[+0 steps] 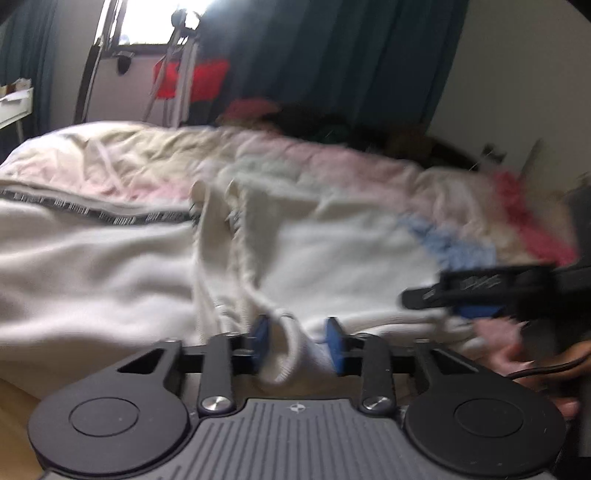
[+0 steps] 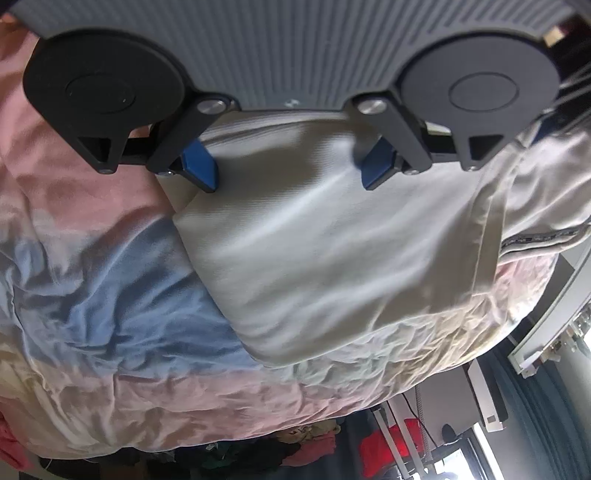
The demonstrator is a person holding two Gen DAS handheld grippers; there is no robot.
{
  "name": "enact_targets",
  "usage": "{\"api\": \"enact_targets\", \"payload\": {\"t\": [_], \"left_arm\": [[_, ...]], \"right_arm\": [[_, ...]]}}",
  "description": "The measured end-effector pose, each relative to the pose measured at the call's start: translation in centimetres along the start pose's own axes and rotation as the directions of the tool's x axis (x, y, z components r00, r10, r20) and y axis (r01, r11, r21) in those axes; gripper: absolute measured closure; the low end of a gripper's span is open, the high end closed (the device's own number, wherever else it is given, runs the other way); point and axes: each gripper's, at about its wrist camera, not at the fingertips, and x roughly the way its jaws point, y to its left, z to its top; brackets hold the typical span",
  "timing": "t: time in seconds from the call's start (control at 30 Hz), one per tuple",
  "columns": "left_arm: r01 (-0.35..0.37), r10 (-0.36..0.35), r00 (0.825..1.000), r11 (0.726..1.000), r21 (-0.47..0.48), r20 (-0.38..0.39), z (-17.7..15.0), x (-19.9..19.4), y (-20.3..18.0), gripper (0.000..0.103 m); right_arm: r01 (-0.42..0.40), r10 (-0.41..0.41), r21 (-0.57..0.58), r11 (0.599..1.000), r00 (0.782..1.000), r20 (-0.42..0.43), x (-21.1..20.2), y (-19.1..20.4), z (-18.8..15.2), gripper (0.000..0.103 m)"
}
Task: Fold clothes
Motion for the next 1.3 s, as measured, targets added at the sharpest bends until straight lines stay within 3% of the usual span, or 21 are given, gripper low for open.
{"api": "enact_targets", "payload": {"t": [0.1,0.17,0.27,0.37,0.47,0.53,0.6,0.63,0.73,0.83,0.93,1.0,1.13,1.2,1.27,1.3], "left_arm": [[-0.015,0.013,0.999,0.999,-0.051,-0.034,-0.2,0.8,1.0,0.091],[0.017,-0.025,0.998,0.988,-0.155,-0.050,-0.2,-0.1,2.1,0.094],[0.030,-0.047,0.997,0.966,-0.258,-0.063,-0.4,-1.4,3.3,0.094],[0.021,-0.040,0.997,0.961,-0.274,-0.065,-0.6,-1.7,3.6,0.091],[-0.001,-0.010,0.999,0.970,-0.242,-0.043,-0.2,-2.7,3.0,0.082],[-0.025,0.018,0.999,0.970,-0.241,-0.030,-0.1,-3.8,2.7,0.062],[-0.071,0.067,0.997,0.956,-0.285,-0.026,-0.2,-5.3,3.5,0.034],[-0.102,0.097,0.995,0.942,-0.319,-0.031,-0.3,-6.0,4.0,0.030],[-0.208,0.165,0.978,0.842,-0.498,-0.130,-0.6,-7.6,7.5,0.021],[-0.289,0.196,0.957,0.675,-0.679,-0.212,-2.0,-9.3,12.1,0.015],[-0.305,0.185,0.952,0.525,-0.795,-0.243,-3.0,-10.4,16.0,0.014],[-0.318,0.205,0.947,0.507,-0.801,-0.246,-2.5,-10.3,18.1,0.014],[-0.298,0.360,0.919,0.369,-0.880,-0.160,-1.6,-11.2,21.7,0.014],[-0.272,0.433,0.895,0.329,-0.904,-0.112,-1.2,-11.6,23.5,0.014],[-0.278,0.504,0.857,0.281,-0.918,-0.106,-1.2,-12.1,25.4,0.015],[-0.271,0.524,0.846,0.270,-0.924,-0.095,-1.3,-12.3,26.3,0.015]], "right_arm": [[0.002,-0.002,-0.011,1.000,1.000,-0.001,0.1,0.1,0.0,0.016],[0.007,-0.007,-0.009,1.000,1.000,0.000,0.1,0.2,-0.1,0.016],[0.011,-0.011,-0.008,1.000,1.000,-0.002,0.2,0.4,-0.1,0.016],[0.009,-0.009,-0.022,1.000,1.000,-0.007,0.4,0.7,-0.1,0.016],[0.007,-0.007,-0.022,1.000,1.000,-0.005,0.3,0.7,-0.1,0.016],[0.000,0.000,-0.016,1.000,1.000,-0.003,0.2,0.5,-0.1,0.016],[-0.008,0.008,-0.005,1.000,1.000,-0.004,0.1,0.2,-0.1,0.016],[-0.012,0.012,0.002,1.000,1.000,-0.004,0.0,0.1,-0.1,0.016],[-0.027,0.027,0.022,0.999,1.000,-0.004,-0.2,-0.2,-0.1,0.016],[-0.045,0.045,0.037,0.998,0.999,-0.002,-0.4,-0.1,-0.1,0.016],[-0.061,0.061,0.028,0.998,0.998,-0.004,-0.4,0.3,0.0,0.016],[-0.068,0.068,0.023,0.997,0.998,-0.005,-0.4,0.3,-0.1,0.016],[-0.077,0.077,0.018,0.997,0.997,-0.004,-0.7,0.2,-0.3,0.016],[-0.084,0.084,0.012,0.996,0.996,-0.009,-0.7,0.3,-0.4,0.016],[-0.091,0.091,0.012,0.996,0.996,-0.011,-0.7,0.2,-0.4,0.016],[-0.094,0.094,0.014,0.995,0.995,-0.013,-0.6,0.1,-0.4,0.016]]}}
